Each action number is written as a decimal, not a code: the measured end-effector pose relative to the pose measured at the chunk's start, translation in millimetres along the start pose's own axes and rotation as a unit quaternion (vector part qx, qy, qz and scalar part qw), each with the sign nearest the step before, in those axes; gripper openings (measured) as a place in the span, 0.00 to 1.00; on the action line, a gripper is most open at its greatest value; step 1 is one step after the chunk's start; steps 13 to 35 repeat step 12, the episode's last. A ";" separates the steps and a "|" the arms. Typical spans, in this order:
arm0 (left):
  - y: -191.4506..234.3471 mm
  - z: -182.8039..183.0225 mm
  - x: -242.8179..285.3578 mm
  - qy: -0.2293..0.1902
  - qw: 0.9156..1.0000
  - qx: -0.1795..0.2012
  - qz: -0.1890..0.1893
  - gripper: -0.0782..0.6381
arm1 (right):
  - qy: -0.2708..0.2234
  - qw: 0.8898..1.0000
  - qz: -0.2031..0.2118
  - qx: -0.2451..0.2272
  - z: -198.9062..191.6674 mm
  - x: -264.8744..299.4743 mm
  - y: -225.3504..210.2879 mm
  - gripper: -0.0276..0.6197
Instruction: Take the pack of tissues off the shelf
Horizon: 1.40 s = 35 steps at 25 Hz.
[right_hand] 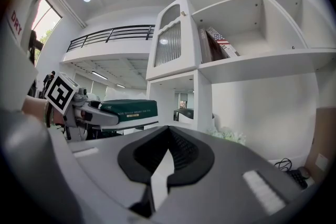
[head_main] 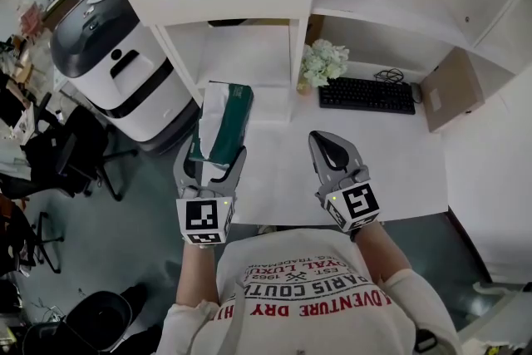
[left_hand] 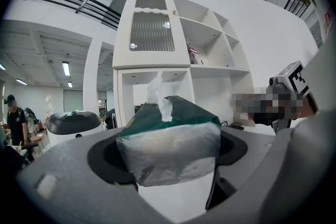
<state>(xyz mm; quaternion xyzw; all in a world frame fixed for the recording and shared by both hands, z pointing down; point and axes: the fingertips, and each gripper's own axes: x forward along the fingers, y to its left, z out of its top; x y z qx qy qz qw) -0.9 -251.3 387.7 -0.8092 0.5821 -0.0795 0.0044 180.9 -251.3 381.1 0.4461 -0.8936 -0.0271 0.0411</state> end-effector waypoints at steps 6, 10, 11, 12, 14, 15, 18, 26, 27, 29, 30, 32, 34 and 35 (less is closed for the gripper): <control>0.3 6.5 8.7 -0.003 1.000 -0.002 0.003 0.70 | 0.001 1.000 0.003 -0.006 2.6 4.3 -5.6 0.04; -2.7 9.2 13.9 -0.004 1.000 -0.001 -0.002 0.70 | -0.001 1.000 0.002 -0.007 4.7 5.4 -11.6 0.04; -3.7 9.0 14.9 -0.003 1.000 0.000 -0.004 0.70 | -0.002 1.000 0.002 -0.008 5.0 5.7 -12.7 0.04; -4.8 8.7 15.8 -0.002 1.000 0.001 -0.005 0.70 | -0.003 1.000 0.003 -0.008 5.2 6.0 -13.7 0.04; -4.8 8.7 15.8 -0.002 1.000 0.001 -0.005 0.70 | -0.003 1.000 0.003 -0.008 5.2 6.0 -13.7 0.04; -4.8 8.7 15.8 -0.002 1.000 0.001 -0.005 0.70 | -0.003 1.000 0.003 -0.008 5.2 6.0 -13.7 0.04; -4.8 8.7 15.8 -0.002 1.000 0.001 -0.005 0.70 | -0.003 1.000 0.003 -0.008 5.2 6.0 -13.7 0.04; -4.8 8.7 15.8 -0.002 1.000 0.001 -0.005 0.70 | -0.003 1.000 0.003 -0.008 5.2 6.0 -13.7 0.04; -4.8 8.7 15.8 -0.002 1.000 0.001 -0.005 0.70 | -0.003 1.000 0.003 -0.008 5.2 6.0 -13.7 0.04; -4.8 8.7 15.8 -0.002 1.000 0.001 -0.005 0.70 | -0.003 1.000 0.003 -0.008 5.2 6.0 -13.7 0.04; -4.8 8.7 15.8 -0.002 1.000 0.001 -0.005 0.70 | -0.003 1.000 0.003 -0.008 5.2 6.0 -13.7 0.04; -4.8 8.7 15.8 -0.002 1.000 0.001 -0.005 0.70 | -0.003 1.000 0.003 -0.008 5.2 6.0 -13.7 0.04; -4.8 8.7 15.8 -0.002 1.000 0.001 -0.005 0.70 | -0.003 1.000 0.003 -0.008 5.2 6.0 -13.7 0.04; -4.8 8.7 15.8 -0.002 1.000 0.001 -0.005 0.70 | -0.003 1.000 0.003 -0.008 5.2 6.0 -13.7 0.04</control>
